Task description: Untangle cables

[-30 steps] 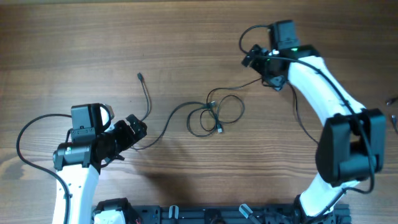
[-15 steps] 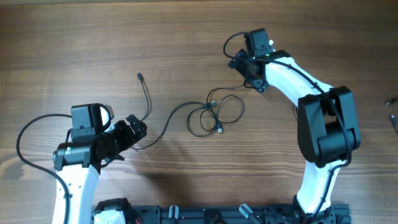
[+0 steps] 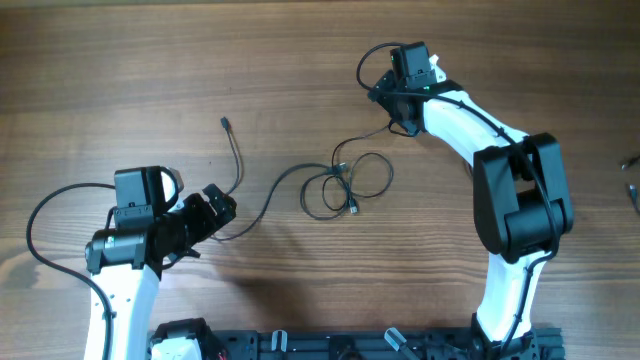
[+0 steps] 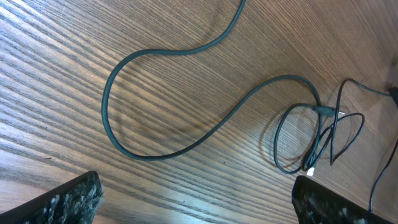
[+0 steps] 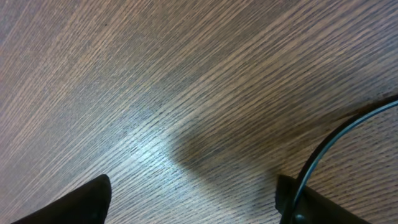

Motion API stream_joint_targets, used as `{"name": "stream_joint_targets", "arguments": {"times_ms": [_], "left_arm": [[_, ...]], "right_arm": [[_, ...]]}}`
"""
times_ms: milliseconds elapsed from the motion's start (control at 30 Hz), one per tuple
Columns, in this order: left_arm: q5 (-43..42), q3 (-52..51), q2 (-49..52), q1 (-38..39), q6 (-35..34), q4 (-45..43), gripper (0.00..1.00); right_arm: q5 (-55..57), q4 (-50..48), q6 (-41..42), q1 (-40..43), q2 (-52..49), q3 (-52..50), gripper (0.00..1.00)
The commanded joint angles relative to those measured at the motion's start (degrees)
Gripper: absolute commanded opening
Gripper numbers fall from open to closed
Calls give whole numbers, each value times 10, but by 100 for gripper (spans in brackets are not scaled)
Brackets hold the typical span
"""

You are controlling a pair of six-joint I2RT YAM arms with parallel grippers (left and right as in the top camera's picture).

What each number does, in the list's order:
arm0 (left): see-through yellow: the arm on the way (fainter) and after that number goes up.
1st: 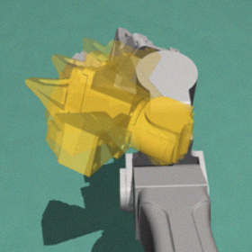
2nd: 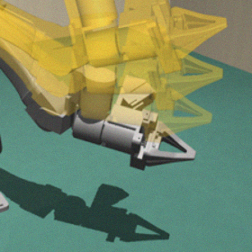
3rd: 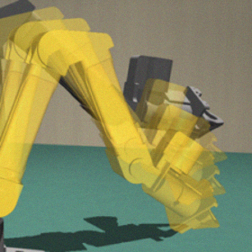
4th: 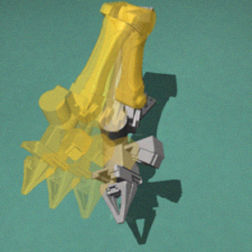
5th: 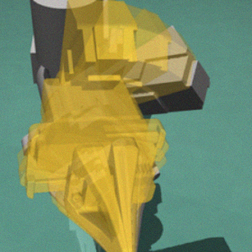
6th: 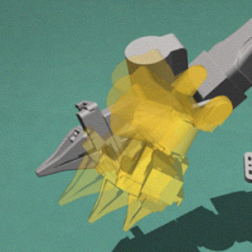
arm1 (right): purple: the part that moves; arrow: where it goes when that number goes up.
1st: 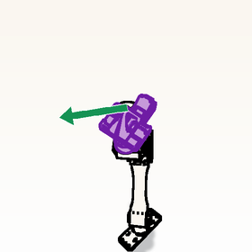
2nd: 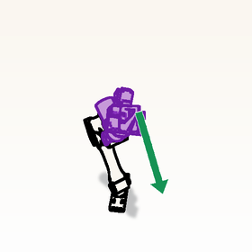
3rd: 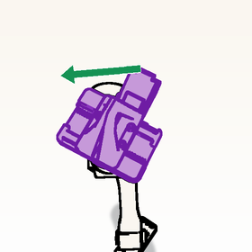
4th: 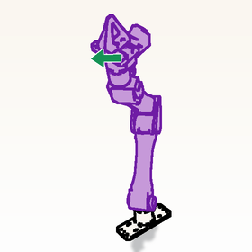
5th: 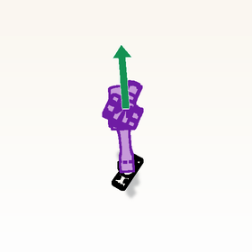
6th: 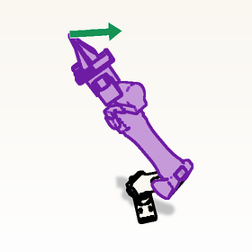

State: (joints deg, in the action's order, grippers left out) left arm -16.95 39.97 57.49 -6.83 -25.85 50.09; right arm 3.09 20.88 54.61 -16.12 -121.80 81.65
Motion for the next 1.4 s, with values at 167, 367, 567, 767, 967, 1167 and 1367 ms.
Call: {"name": "stream_joint_targets", "arguments": {"times_ms": [167, 367, 567, 767, 967, 1167, 1367], "left_arm": [[3, -2, 0, -3, -3, -1, 100], [3, -2, 0, -3, -3, -1, 100], [3, -2, 0, -3, -3, -1, 100], [3, -2, 0, -3, -3, -1, 100], [3, -2, 0, -3, -3, -1, 100], [3, -2, 0, -3, -3, -1, 100], [3, -2, 0, -3, -3, -1, 100]], "right_arm": [[-18, 3, 11, -21, -63, -25, 51], [-48, -14, -11, -29, -57, -24, 4], [-121, -17, -122, -7, 43, 21, 4], [-117, -39, -200, -5, 242, 48, 5], [-115, -50, -312, 3, 435, 48, 4], [24, -28, -428, 3, 548, 48, 4], [184, -68, -492, 3, 601, 48, 4]]}}
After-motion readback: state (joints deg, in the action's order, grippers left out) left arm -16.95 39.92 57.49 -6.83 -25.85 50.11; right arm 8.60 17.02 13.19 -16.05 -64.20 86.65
